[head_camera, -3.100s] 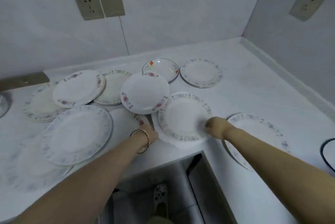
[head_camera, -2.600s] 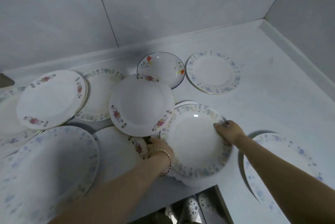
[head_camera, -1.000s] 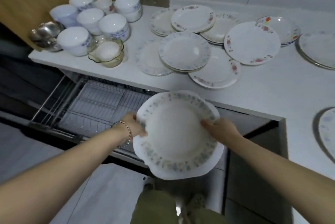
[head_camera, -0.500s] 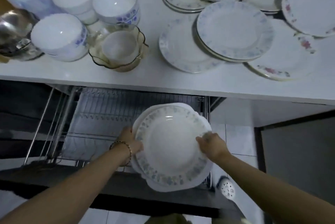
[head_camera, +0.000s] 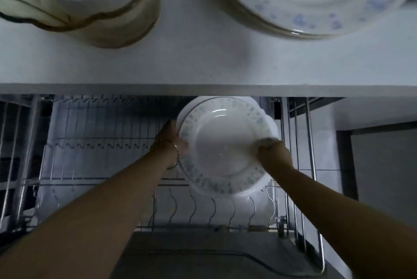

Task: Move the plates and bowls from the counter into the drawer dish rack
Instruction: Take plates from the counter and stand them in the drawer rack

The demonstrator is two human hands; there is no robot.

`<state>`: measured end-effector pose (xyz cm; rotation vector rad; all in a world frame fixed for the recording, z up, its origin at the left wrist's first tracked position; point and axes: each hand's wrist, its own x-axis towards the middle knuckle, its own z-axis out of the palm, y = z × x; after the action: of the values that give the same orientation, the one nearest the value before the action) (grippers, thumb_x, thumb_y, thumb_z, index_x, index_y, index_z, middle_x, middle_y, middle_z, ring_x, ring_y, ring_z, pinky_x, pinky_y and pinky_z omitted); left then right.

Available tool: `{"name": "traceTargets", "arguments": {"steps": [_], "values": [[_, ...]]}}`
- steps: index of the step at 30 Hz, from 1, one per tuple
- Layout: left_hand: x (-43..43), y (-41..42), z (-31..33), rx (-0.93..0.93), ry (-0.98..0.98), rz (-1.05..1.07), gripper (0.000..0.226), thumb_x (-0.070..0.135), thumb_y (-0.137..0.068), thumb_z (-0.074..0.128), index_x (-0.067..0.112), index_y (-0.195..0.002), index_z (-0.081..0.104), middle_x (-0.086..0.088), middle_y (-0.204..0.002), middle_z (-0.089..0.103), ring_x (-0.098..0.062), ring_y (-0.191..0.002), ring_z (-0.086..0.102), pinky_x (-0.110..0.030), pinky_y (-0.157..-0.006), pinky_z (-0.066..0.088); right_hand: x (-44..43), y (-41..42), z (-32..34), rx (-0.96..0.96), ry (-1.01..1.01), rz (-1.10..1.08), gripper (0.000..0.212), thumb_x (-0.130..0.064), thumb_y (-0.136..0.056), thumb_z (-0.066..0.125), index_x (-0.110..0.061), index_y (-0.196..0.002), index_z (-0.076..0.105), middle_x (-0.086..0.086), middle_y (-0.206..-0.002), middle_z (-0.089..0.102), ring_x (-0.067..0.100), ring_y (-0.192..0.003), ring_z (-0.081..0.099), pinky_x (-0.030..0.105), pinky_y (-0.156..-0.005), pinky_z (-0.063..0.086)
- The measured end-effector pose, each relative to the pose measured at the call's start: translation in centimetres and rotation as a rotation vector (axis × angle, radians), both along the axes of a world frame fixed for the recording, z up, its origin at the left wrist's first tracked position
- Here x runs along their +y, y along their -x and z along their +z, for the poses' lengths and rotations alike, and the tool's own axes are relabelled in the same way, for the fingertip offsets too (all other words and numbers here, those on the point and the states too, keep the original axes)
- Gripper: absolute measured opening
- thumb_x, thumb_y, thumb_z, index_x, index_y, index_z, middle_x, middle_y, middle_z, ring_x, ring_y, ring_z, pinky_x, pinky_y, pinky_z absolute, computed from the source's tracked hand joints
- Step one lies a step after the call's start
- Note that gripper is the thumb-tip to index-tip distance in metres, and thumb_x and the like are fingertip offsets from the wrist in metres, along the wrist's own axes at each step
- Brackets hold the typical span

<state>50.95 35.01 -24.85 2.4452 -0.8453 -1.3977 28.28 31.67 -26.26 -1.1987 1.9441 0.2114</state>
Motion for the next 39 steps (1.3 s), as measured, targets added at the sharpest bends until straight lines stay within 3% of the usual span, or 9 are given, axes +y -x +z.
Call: {"name": "traceTargets", "arguments": {"steps": [8, 13, 15, 17, 19, 23, 26, 30, 39], "values": [[-3.2, 1.0, -3.0, 0.06, 0.053, 0.095, 0.065, -0.002, -0.077, 0.066, 0.008, -0.136, 0.043, -0.017, -0.135, 0.053, -0.035, -0.123, 0.05, -0.044, -0.103, 0.045, -1.0, -0.6, -1.2, -0.019, 0.246, -0.244, 0.034, -0.019, -0.091, 0.04, 0.006, -0.108, 0.055, 0.024, -0.101, 0.064, 0.038, -0.099, 0.061, 0.044, -0.081, 0.052], [-1.3, 1.8, -2.6, 0.052, 0.137, 0.133, 0.042, 0.002, -0.084, 0.056, 0.01, -0.125, 0.056, -0.015, -0.12, 0.063, -0.029, -0.106, 0.06, -0.027, -0.08, 0.045, 0.4, -0.3, -0.6, -0.241, 0.327, -0.425, 0.02, 0.0, -0.081, 0.042, -0.006, -0.098, 0.051, 0.007, -0.079, 0.049, 0.028, -0.073, 0.051, 0.044, -0.062, 0.052], [-1.1, 1.9, -3.2, 0.099, 0.149, 0.121, 0.047, 0.002, -0.081, 0.051, 0.01, -0.127, 0.055, -0.017, -0.121, 0.061, -0.029, -0.107, 0.059, -0.028, -0.085, 0.049, 0.0, -0.4, -0.5, -0.285, 0.315, -0.465, 0.029, 0.002, -0.085, 0.042, -0.005, -0.111, 0.053, 0.016, -0.089, 0.054, 0.032, -0.077, 0.057, 0.043, -0.064, 0.055], [-1.3, 1.8, -4.4, 0.105, 0.123, 0.087, 0.061, 0.014, -0.073, 0.049, 0.019, -0.133, 0.05, -0.018, -0.127, 0.055, -0.032, -0.114, 0.056, -0.039, -0.096, 0.051, -0.7, -0.3, -0.8, -0.295, 0.304, -0.487, 0.046, 0.0, -0.088, 0.045, -0.01, -0.133, 0.048, 0.016, -0.123, 0.058, 0.034, -0.109, 0.058, 0.048, -0.09, 0.052], [-1.6, 1.8, -5.4, 0.109, 0.101, 0.076, 0.071, 0.021, -0.065, 0.046, 0.031, -0.135, 0.045, -0.018, -0.134, 0.048, -0.035, -0.119, 0.053, -0.046, -0.099, 0.05, -1.1, -0.1, -1.1, -0.292, 0.319, -0.454, 0.052, -0.001, -0.088, 0.044, -0.014, -0.138, 0.045, 0.01, -0.133, 0.055, 0.028, -0.12, 0.053, 0.04, -0.102, 0.045], [-2.1, 2.7, -4.2, 0.048, 0.022, 0.027, 0.072, 0.013, -0.082, 0.048, 0.039, -0.144, 0.025, -0.011, -0.146, 0.028, -0.032, -0.126, 0.042, -0.043, -0.105, 0.044, -1.0, 0.4, -1.3, -0.285, 0.289, -0.315, 0.045, -0.003, -0.088, 0.043, -0.01, -0.133, 0.044, 0.016, -0.123, 0.057, 0.031, -0.112, 0.054, 0.044, -0.098, 0.047], [-1.8, 2.3, -4.5, 0.032, 0.032, -0.017, 0.077, 0.02, -0.069, 0.055, 0.041, -0.14, 0.031, -0.012, -0.14, 0.038, -0.033, -0.123, 0.048, -0.043, -0.101, 0.048, -1.1, 0.5, -1.2, -0.283, 0.266, -0.182, 0.047, -0.004, -0.09, 0.043, -0.007, -0.136, 0.036, 0.019, -0.129, 0.048, 0.034, -0.12, 0.049, 0.054, -0.099, 0.045], [-0.9, 2.0, -5.5, 0.025, 0.014, -0.035, 0.08, 0.013, -0.07, 0.066, 0.041, -0.136, 0.031, -0.011, -0.132, 0.048, -0.033, -0.12, 0.05, -0.047, -0.097, 0.05, -1.3, 0.7, -0.7, -0.205, 0.215, -0.068, 0.072, 0.004, -0.086, 0.047, -0.012, -0.15, 0.018, 0.015, -0.148, 0.031, 0.031, -0.135, 0.035, 0.045, -0.114, 0.032], [-0.2, 2.8, -3.8, -0.074, 0.082, -0.038, 0.07, 0.004, -0.092, 0.043, 0.028, -0.15, 0.012, -0.015, -0.149, 0.033, -0.034, -0.129, 0.043, -0.041, -0.107, 0.039, -1.1, 0.6, -1.3, -0.123, 0.181, 0.002, 0.075, -0.008, -0.089, 0.053, -0.028, -0.15, 0.012, 0.011, -0.152, 0.024, 0.035, -0.131, 0.041, 0.049, -0.106, 0.042]]}}
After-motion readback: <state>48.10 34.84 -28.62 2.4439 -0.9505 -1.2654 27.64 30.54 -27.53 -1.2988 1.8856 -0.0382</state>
